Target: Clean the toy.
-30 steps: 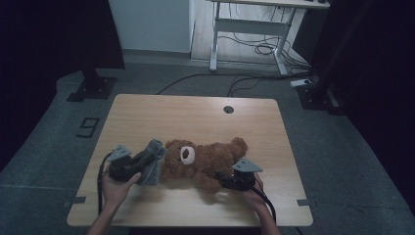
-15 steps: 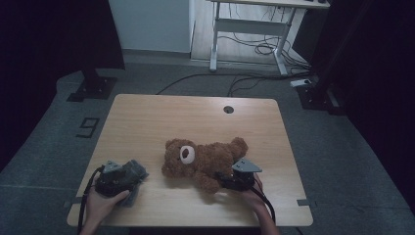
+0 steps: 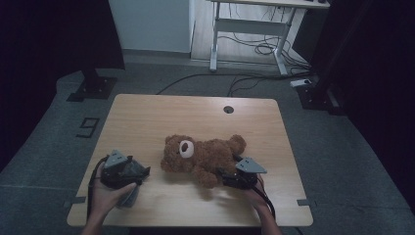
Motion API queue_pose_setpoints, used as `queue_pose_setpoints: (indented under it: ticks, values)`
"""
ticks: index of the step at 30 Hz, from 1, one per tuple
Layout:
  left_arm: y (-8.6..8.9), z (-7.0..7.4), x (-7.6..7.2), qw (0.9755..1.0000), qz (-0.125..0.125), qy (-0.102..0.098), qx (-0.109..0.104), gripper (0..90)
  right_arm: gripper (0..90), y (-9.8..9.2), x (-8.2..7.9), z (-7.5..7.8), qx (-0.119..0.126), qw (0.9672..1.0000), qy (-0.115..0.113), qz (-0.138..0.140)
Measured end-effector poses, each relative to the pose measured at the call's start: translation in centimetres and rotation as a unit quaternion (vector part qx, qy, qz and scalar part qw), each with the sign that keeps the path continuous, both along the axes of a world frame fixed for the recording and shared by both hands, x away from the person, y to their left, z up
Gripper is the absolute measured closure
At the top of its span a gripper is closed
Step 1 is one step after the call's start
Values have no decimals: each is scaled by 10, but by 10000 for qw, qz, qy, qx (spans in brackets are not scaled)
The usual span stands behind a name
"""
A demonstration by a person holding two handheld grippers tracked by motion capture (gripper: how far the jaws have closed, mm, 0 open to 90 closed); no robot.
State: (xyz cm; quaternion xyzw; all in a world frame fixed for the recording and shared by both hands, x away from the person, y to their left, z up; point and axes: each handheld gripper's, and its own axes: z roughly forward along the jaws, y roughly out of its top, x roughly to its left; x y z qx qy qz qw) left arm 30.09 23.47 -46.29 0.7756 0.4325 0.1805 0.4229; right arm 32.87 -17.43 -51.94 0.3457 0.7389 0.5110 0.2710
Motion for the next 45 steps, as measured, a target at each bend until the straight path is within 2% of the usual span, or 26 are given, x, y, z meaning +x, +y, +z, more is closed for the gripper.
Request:
queue_pose_setpoints:
  ticks: [2, 8, 9, 12, 16, 18, 23, 24, 29, 33, 34, 40, 45]
  values:
    - [-9, -1, 3, 9999, -97, 44, -71, 164, 187, -6, -2, 5, 131, 9999, 36, 18]
    - [-23, -1, 8, 9997, -175, 92, -162, 186, 178, -17, -7, 11, 235, 9997, 19, -5]
    - [-29, -2, 7, 9996, -229, 99, -156, 190, 175, -23, -9, 14, 327, 9995, 30, 19]
    - [-35, -6, 5, 9993, -305, 165, -104, 190, 170, -33, -15, 16, 362, 9993, 8, 3]
    - [-35, -11, 1, 9993, -320, 189, -109, 207, 170, -43, -22, 16, 387, 9992, 5, 28]
    - [-33, -15, -1, 9992, -324, 216, -122, 218, 170, -53, -27, 14, 458, 9989, 80, -11]
    - [-25, -21, -7, 9994, -295, 109, -120, 229, 170, -64, -35, 8, 496, 9986, 154, -52]
    - [-22, -22, -9, 9996, -252, 35, -142, 232, 170, -67, -40, 5, 500, 9986, 149, -70]
    - [-19, -23, -14, 9995, -282, -45, -145, 242, 174, -70, -51, 1, 560, 9983, 82, -159]
    - [-20, -22, -17, 9992, -365, -82, -116, 244, 174, -71, -62, -9, 475, 9986, 185, -144]
    - [-19, -22, -18, 9992, -369, -83, -104, 247, 173, -72, -67, -16, 408, 9987, 264, -170]
    - [-13, -23, -22, 9994, -322, -36, -105, 261, 171, -79, -73, -27, 404, 9979, 466, -189]
    - [-10, -21, -23, 9995, -307, -52, -85, 267, 169, -81, -72, -29, 380, 9976, 526, -227]
